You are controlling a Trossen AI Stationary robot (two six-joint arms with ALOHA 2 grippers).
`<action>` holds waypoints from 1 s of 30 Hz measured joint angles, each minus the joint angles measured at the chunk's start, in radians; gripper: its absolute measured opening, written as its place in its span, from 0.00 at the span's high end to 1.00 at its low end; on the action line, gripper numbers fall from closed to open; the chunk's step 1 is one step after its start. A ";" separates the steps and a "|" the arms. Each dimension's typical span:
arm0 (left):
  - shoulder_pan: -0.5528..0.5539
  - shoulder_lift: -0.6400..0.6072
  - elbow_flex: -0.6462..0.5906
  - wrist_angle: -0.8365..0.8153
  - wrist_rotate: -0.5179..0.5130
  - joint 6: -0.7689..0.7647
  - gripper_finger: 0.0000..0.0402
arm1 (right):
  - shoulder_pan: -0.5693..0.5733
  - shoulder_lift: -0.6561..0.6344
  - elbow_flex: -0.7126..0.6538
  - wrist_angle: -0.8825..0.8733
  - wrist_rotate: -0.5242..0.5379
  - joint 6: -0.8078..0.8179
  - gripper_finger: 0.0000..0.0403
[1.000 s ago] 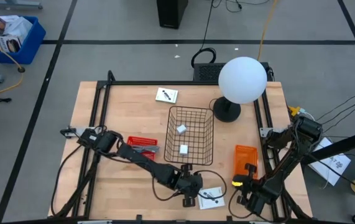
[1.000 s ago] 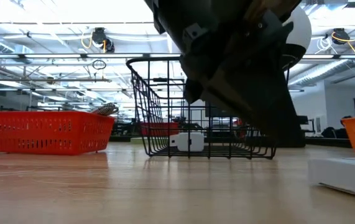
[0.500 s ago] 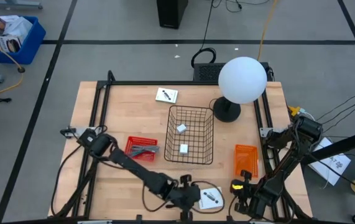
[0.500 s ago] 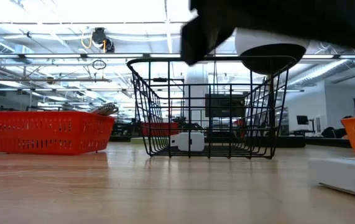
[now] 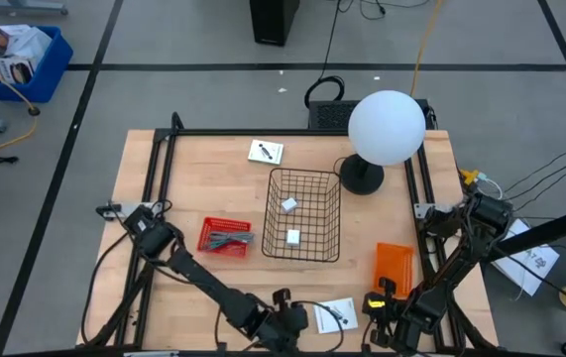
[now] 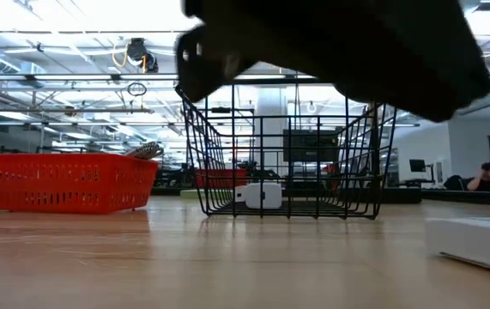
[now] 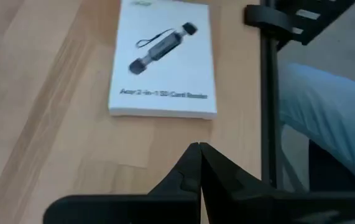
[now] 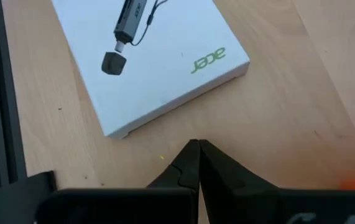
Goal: Pick and place items into bin
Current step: Put the bottom card reader box into the orange basket
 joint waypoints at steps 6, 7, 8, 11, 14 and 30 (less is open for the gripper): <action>0.064 0.025 0.000 0.002 0.067 0.014 1.00 | -0.018 0.002 0.003 0.027 -0.001 -0.032 1.00; 0.070 0.026 0.000 0.002 0.095 0.014 1.00 | -0.020 0.002 0.003 0.028 -0.003 -0.037 1.00; 0.076 0.024 0.000 0.008 0.119 0.014 1.00 | -0.023 0.002 0.003 0.028 -0.006 -0.048 1.00; 0.084 0.020 0.000 0.014 0.130 0.031 1.00 | -0.023 0.002 0.003 0.011 -0.012 -0.061 1.00; 0.085 0.021 0.000 0.015 0.116 0.056 1.00 | -0.020 -0.003 0.005 -0.069 -0.036 -0.057 1.00; 0.079 0.021 0.000 0.055 0.114 0.079 1.00 | -0.019 -0.106 -0.003 -0.475 -0.132 -0.031 1.00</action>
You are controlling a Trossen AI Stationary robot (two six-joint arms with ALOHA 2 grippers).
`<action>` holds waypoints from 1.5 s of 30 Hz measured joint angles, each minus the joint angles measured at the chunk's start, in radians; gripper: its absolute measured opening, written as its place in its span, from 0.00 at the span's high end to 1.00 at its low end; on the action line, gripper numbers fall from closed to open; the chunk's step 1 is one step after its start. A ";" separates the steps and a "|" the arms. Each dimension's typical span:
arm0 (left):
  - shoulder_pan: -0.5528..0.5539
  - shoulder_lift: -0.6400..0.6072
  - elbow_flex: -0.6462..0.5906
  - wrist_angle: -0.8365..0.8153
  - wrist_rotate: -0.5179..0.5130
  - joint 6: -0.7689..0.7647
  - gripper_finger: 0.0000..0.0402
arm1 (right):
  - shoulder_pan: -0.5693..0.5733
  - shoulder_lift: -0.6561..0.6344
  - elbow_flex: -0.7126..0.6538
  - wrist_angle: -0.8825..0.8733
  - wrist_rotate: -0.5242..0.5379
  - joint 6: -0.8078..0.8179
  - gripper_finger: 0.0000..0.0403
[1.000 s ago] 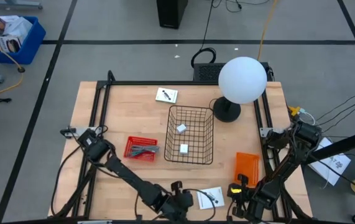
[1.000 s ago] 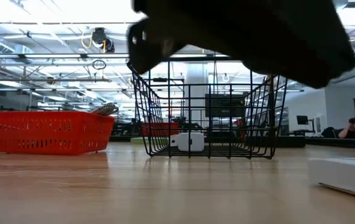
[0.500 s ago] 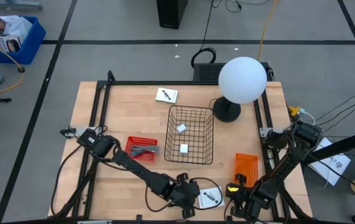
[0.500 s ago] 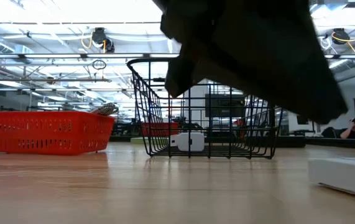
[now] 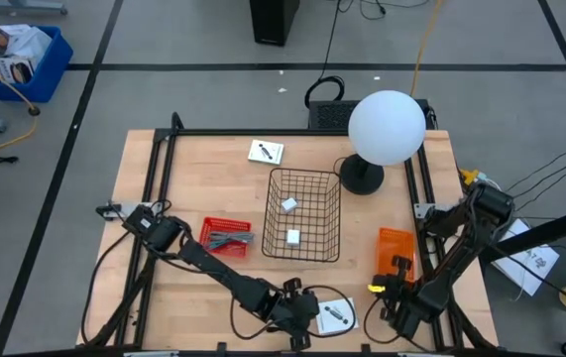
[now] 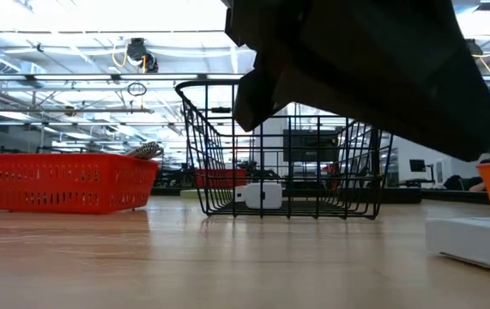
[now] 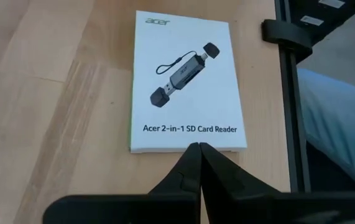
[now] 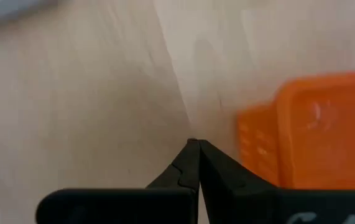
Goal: Pick and place items into bin
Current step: Put the bottom card reader box into the orange basket
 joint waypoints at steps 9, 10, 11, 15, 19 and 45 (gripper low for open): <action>-0.003 0.000 0.000 -0.025 0.062 -0.027 0.99 | 0.002 0.015 0.002 0.358 0.064 -0.076 1.00; -0.004 0.000 0.000 -0.025 0.059 -0.027 0.99 | 0.002 0.020 0.002 0.370 0.070 -0.076 1.00; -0.004 0.000 0.000 -0.025 0.059 -0.027 0.99 | 0.001 0.026 0.002 0.373 0.072 -0.073 1.00; -0.003 0.000 -0.001 -0.035 0.060 -0.038 0.99 | -0.012 0.071 0.003 0.422 0.076 -0.054 1.00; -0.003 0.000 -0.002 -0.056 0.060 -0.049 0.99 | -0.023 0.112 0.012 0.520 0.094 -0.080 1.00; 0.014 0.089 -0.002 0.039 0.102 -0.068 0.99 | -0.045 0.184 0.074 0.622 0.192 -0.260 1.00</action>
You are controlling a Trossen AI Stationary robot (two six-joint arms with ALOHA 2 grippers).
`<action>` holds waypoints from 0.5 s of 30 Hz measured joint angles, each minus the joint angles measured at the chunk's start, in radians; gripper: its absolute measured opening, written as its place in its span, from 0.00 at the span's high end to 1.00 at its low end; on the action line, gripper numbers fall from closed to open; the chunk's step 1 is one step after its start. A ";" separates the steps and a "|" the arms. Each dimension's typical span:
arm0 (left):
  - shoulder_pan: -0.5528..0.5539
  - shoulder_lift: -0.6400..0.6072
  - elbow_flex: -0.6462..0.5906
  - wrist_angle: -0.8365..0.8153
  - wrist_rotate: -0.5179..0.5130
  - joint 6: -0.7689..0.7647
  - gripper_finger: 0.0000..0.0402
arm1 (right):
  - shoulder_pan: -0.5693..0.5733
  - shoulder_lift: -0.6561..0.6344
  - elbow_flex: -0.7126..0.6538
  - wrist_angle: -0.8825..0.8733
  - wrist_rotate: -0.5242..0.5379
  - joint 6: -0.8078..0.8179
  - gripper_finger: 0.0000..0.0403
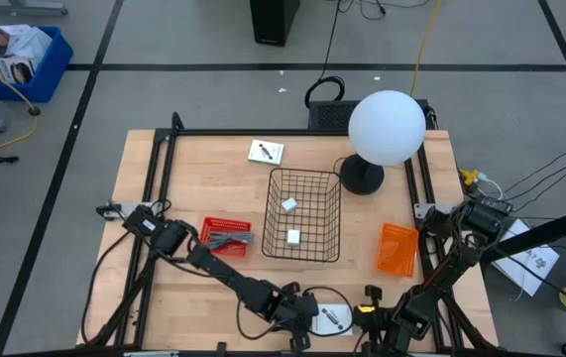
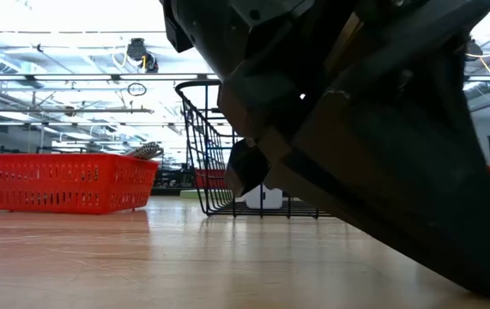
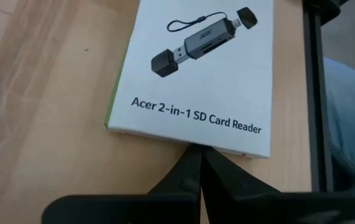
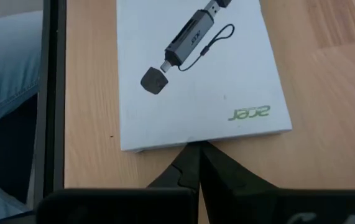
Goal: Pick and place items into bin
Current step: Put the bottom card reader box into the orange basket
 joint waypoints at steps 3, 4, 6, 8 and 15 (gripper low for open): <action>-0.002 0.002 0.000 0.012 -0.005 -0.001 0.99 | 0.000 0.001 0.000 0.002 0.021 -0.008 1.00; -0.004 0.002 0.000 0.014 -0.013 -0.001 0.99 | 0.000 0.001 0.000 0.005 0.030 -0.013 1.00; -0.007 0.002 0.000 0.021 -0.027 -0.001 0.99 | 0.000 0.002 0.000 0.010 0.046 -0.030 1.00; -0.009 0.001 -0.002 0.028 -0.033 0.000 0.99 | 0.000 0.003 -0.001 0.016 0.059 -0.039 1.00; -0.012 0.002 0.023 0.023 -0.036 0.031 0.99 | -0.003 0.002 0.010 -0.008 0.137 -0.078 1.00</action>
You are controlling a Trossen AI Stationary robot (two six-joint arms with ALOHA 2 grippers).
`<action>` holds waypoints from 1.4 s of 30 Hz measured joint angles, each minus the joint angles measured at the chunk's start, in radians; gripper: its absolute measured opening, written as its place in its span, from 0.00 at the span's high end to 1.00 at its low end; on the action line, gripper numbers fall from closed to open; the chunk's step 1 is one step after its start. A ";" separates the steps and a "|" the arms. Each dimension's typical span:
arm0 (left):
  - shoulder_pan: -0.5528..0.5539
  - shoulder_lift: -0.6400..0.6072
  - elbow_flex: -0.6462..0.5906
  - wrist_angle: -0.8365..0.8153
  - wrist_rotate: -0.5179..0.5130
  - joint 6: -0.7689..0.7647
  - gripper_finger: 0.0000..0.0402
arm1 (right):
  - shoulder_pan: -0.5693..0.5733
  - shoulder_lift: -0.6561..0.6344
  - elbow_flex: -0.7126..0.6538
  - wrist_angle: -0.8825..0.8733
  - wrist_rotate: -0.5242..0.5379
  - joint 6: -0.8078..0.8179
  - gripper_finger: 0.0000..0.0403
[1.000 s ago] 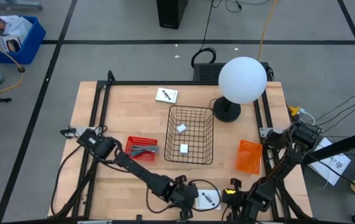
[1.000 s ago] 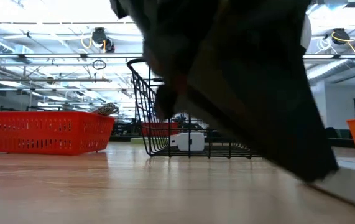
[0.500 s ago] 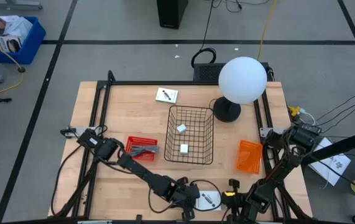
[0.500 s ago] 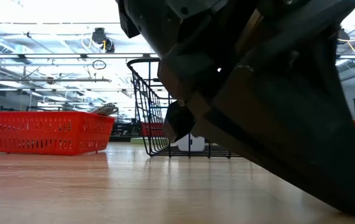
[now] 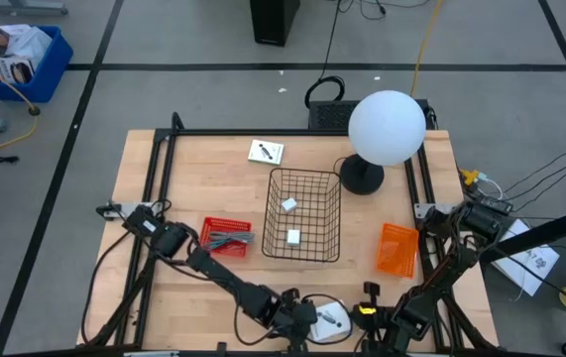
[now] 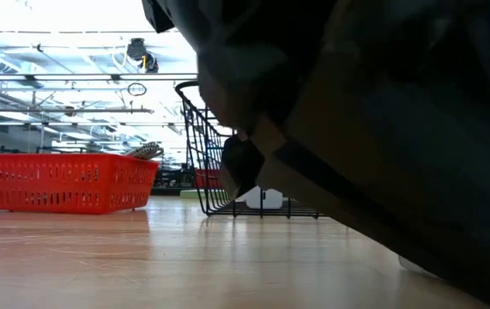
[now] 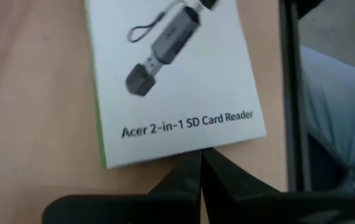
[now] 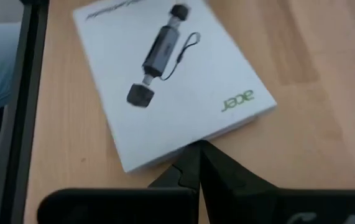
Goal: Pick and place items into bin
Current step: Put the bottom card reader box into the orange basket
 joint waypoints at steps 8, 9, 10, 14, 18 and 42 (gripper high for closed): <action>-0.002 0.005 0.032 -0.005 0.015 0.036 0.99 | -0.005 -0.003 0.006 -0.006 0.072 -0.019 1.00; -0.002 0.005 0.032 -0.016 0.014 0.035 0.99 | -0.005 -0.003 0.006 -0.006 0.073 -0.021 1.00; -0.002 0.005 0.032 -0.029 0.011 0.033 0.98 | -0.005 -0.003 0.006 -0.006 0.075 -0.022 1.00; -0.002 0.004 0.032 -0.042 0.007 0.028 0.99 | -0.004 -0.004 0.008 0.003 0.077 -0.034 1.00; -0.002 0.003 0.033 -0.046 0.006 0.029 0.98 | 0.005 -0.006 0.022 0.001 0.087 -0.069 1.00; 0.028 -0.008 0.045 0.040 -0.117 0.030 0.95 | -0.008 -0.019 0.074 0.149 0.201 -0.215 1.00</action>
